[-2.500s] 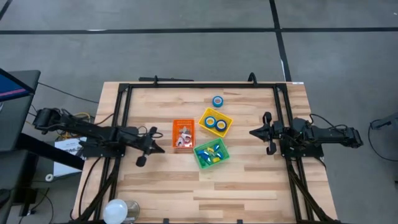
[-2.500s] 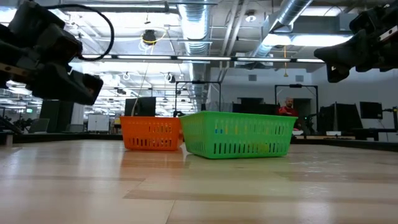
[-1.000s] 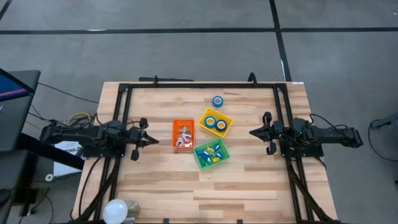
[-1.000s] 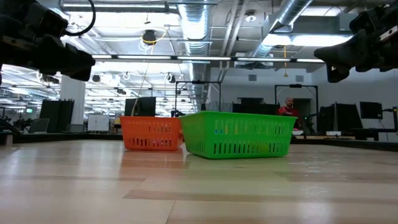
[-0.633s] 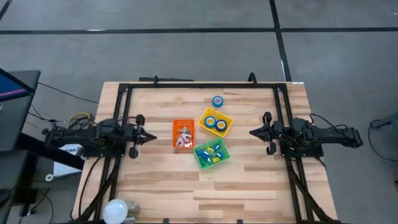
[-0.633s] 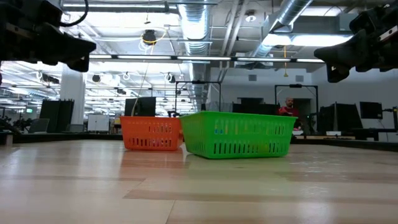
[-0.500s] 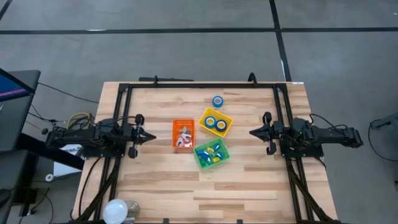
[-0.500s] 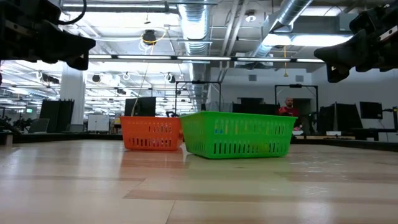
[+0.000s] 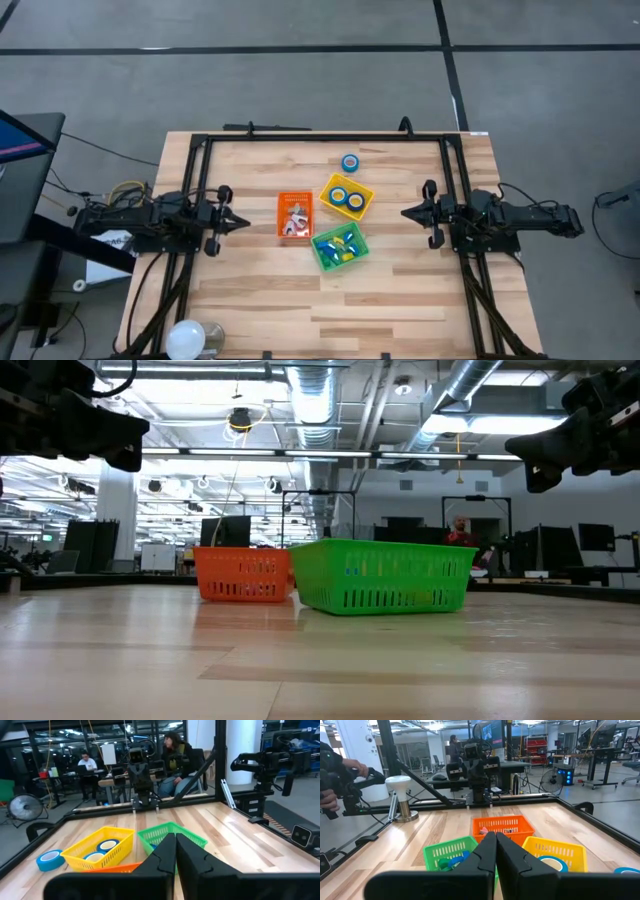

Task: Pick and place Stapler, Stapler remover, tape
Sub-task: Put the blue tape into the yellow bin

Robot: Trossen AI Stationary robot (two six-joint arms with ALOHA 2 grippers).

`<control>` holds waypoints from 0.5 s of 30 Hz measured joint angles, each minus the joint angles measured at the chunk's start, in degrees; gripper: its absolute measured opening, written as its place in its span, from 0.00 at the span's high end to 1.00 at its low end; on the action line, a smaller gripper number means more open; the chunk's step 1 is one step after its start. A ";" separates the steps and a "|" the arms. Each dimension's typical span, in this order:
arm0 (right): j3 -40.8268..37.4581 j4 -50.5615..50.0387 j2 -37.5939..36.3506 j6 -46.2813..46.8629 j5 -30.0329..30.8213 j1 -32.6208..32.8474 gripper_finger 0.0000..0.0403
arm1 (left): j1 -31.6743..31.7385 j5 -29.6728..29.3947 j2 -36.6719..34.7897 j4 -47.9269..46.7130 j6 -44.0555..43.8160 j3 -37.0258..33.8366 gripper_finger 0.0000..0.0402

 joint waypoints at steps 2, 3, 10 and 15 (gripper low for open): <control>-0.01 0.00 0.00 0.00 0.00 0.00 1.00 | 0.01 0.02 0.23 0.00 0.07 0.00 0.99; -0.01 0.00 0.00 0.01 0.00 0.00 1.00 | 0.01 0.02 0.48 0.00 0.07 0.00 0.99; -0.01 0.01 0.00 0.01 0.00 -0.01 1.00 | 0.01 0.03 2.29 0.07 0.09 0.00 0.99; -0.01 0.00 0.01 0.01 0.00 0.00 1.00 | 0.01 0.02 3.95 0.13 0.09 0.00 0.99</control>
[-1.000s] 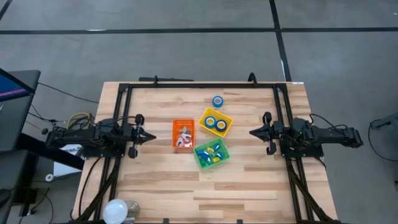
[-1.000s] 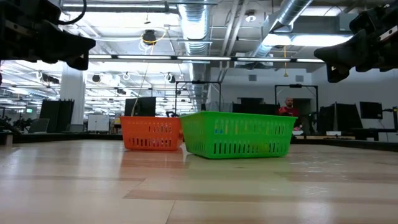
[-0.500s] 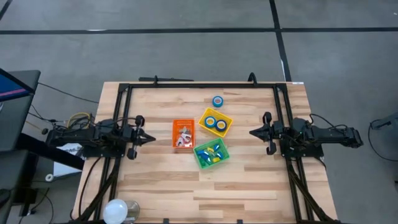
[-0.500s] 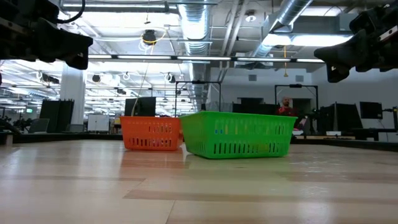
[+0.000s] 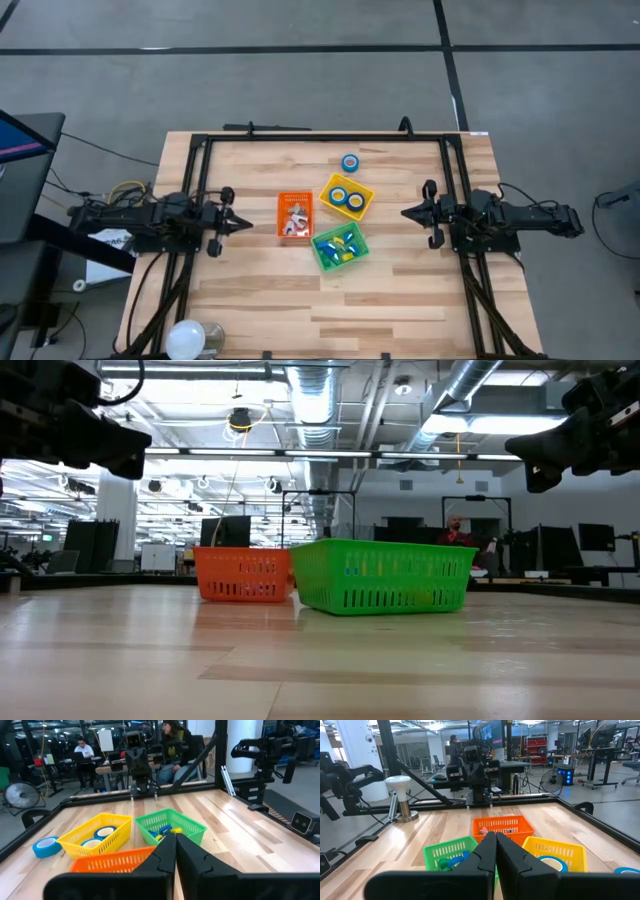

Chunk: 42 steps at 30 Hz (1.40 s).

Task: Pick and place Stapler, Stapler remover, tape
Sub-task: Put the blue tape into the yellow bin

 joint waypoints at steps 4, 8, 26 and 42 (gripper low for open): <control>0.02 -0.01 -0.01 -0.01 0.00 0.01 1.00 | 0.00 0.02 1.21 0.13 0.02 0.00 0.99; -0.01 -0.01 -0.01 0.00 0.00 0.00 1.00 | 0.00 0.02 2.33 0.28 0.02 0.00 0.99; 0.01 -0.01 0.00 0.01 0.00 0.01 1.00 | 0.00 0.02 4.77 1.24 0.02 -0.02 0.99; 0.01 0.01 0.00 0.00 0.00 -0.01 1.00 | 0.00 0.02 3.59 1.49 0.03 -0.01 0.99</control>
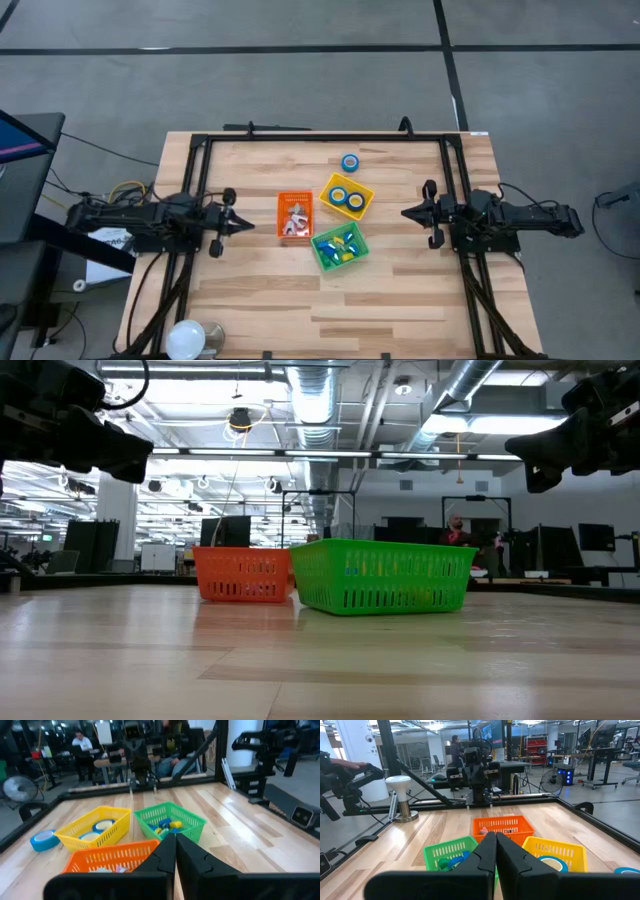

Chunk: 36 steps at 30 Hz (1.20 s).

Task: Pick and place Stapler, Stapler remover, tape
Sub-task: Put the blue tape into the yellow bin

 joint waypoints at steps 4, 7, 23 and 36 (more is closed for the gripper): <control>0.00 -0.02 0.00 -0.02 0.00 0.00 1.00 | -0.02 0.00 -3.90 0.25 -0.01 0.01 0.99; -0.02 -0.02 0.00 -0.01 0.00 0.01 1.00 | 0.00 0.00 -6.02 0.22 0.00 0.00 0.99; -0.01 -0.02 0.01 -0.01 0.00 0.02 1.00 | 0.00 0.00 -7.55 1.02 0.00 0.01 0.99; -0.02 0.00 0.01 0.00 0.00 0.00 1.00 | 0.00 0.00 -7.55 1.24 0.01 0.01 0.99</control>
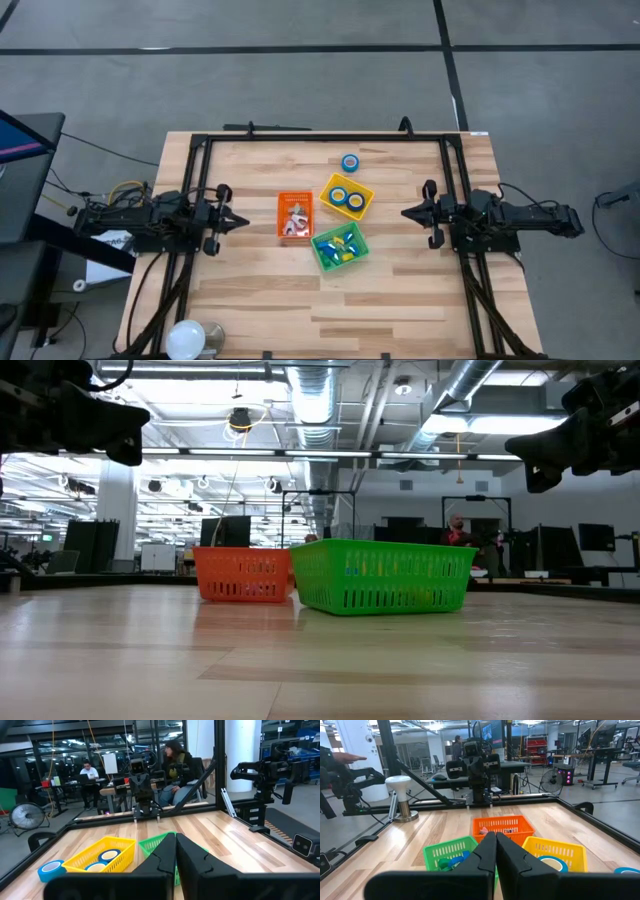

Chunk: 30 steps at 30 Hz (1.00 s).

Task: Pick and place Stapler, Stapler remover, tape
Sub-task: Put the blue tape into the yellow bin

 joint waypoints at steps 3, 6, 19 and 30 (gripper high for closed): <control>0.02 0.00 -0.01 0.00 0.00 0.00 1.00 | 0.00 0.00 0.00 0.07 -0.01 0.00 0.99; 0.01 -0.01 0.00 -0.01 0.00 0.00 1.00 | 0.00 0.00 0.00 0.17 0.01 0.00 0.99; 0.01 -0.01 0.01 -0.01 0.00 0.01 1.00 | -0.01 0.00 0.00 0.20 0.00 0.00 0.99; 0.01 -0.01 0.01 -3.96 0.00 0.00 1.00 | 0.00 0.00 0.00 0.28 -0.01 0.00 0.99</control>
